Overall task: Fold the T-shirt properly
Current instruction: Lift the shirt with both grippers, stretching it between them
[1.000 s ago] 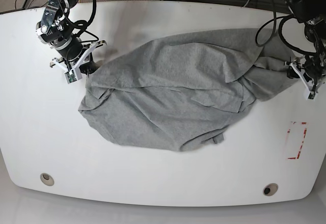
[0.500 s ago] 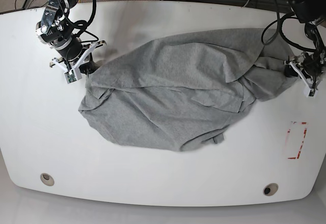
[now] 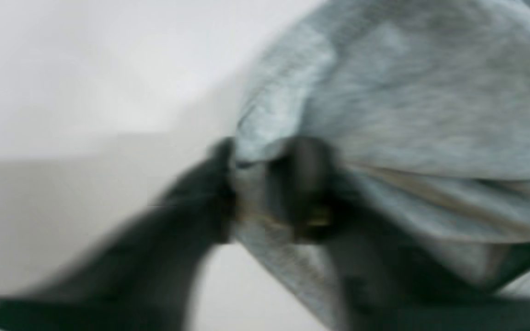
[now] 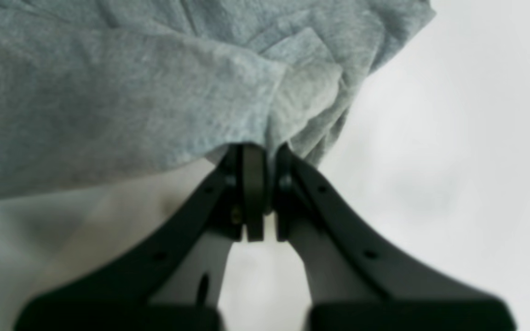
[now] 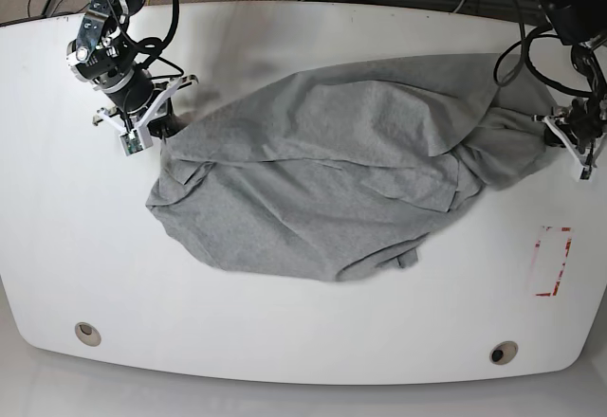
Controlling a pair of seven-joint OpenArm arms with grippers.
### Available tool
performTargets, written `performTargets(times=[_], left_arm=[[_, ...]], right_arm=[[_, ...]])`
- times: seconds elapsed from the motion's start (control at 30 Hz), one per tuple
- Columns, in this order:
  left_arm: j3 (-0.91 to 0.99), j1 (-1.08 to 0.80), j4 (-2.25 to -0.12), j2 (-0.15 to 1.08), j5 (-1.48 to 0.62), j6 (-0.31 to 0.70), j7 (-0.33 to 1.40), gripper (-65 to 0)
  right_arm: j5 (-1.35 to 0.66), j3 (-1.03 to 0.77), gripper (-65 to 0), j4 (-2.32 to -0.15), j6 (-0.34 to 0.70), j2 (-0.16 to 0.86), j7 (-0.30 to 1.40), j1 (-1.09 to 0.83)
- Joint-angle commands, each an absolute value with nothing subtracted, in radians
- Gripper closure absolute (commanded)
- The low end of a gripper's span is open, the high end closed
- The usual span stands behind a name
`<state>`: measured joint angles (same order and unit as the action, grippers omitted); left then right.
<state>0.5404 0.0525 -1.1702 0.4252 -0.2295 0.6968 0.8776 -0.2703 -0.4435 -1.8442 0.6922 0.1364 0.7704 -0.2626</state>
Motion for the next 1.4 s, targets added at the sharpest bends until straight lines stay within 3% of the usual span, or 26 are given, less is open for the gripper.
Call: performTargets(times=[0.0, 0.33, 0.8, 1.1, 1.37], left_arm=[[0.541, 0.056, -1.173, 0.438, -0.216, 0.698, 0.878, 0.0], [0.598, 0.056, -1.193, 0.440, -0.220, 0.698, 0.820, 0.0], [0.739, 0.051, -1.488, 0.433, -0.222, 0.698, 0.905, 0.0], [0.734, 0.116, -1.742, 0.351, -0.217, 0.698, 0.931, 0.0], [0.720, 0.295, -1.819, 0.306, -0.214, 0.698, 0.987, 0.0]], right_arm=[[-0.291, -0.447, -1.1, -1.862, 0.696, 0.148, 0.751, -0.255], [-0.294, -0.449, -1.0, -1.870, 0.696, 0.148, 0.751, -0.263], [-0.289, -0.455, -0.8, -1.883, 0.693, 0.150, 0.751, -0.249], [-0.288, -0.453, -1.3, -1.863, 0.690, 0.160, 0.754, -0.120], [-0.286, -0.447, -1.3, -1.799, 0.688, 0.225, 0.756, 0.056]])
